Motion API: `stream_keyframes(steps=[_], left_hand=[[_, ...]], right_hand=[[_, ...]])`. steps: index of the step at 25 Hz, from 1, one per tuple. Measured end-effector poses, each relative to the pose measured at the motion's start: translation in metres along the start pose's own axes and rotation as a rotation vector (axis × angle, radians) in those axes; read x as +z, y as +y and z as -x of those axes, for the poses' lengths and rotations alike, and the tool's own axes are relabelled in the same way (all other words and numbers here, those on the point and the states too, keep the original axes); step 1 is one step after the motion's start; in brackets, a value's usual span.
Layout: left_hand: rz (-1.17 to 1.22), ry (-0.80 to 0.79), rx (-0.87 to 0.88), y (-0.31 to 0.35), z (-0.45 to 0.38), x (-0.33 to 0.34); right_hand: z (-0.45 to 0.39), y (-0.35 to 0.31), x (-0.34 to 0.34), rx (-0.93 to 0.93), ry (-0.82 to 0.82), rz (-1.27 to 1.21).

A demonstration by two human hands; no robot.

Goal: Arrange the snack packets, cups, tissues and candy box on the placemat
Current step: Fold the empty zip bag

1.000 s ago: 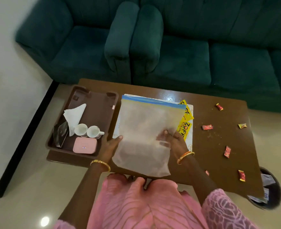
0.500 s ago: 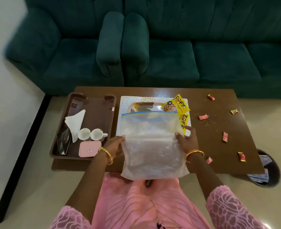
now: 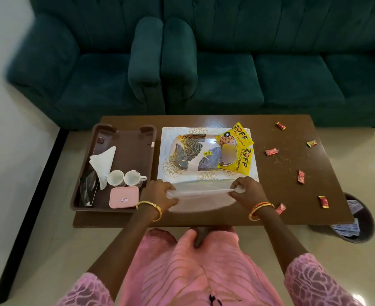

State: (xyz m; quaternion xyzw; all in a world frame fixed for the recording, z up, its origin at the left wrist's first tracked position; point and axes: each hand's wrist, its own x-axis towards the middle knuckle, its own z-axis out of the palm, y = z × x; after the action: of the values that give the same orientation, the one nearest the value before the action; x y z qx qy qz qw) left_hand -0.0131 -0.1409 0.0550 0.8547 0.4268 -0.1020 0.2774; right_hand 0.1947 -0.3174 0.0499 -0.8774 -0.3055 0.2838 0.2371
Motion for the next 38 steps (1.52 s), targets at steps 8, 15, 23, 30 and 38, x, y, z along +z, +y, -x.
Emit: stream_keyframes(steps=[8,15,23,30,38], left_hand=[[0.048,-0.299,0.162,0.041,-0.01,0.012],[1.088,-0.233,-0.086,0.027,-0.015,0.003],[1.353,-0.398,-0.21,0.024,-0.002,0.004],[1.439,-0.779,-0.343,0.018,0.006,0.013],[1.717,-0.884,-0.359,0.017,-0.003,0.005]], right_hand=[[-0.015,-0.044,-0.016,-0.2,-0.181,-0.25],[-0.007,-0.044,-0.006,0.25,-0.138,-0.717],[0.001,-0.043,0.024,0.184,-0.377,-1.205],[-0.006,-0.041,0.016,0.047,-0.097,-1.041],[-0.004,-0.042,0.004,-0.397,-0.016,-0.452]])
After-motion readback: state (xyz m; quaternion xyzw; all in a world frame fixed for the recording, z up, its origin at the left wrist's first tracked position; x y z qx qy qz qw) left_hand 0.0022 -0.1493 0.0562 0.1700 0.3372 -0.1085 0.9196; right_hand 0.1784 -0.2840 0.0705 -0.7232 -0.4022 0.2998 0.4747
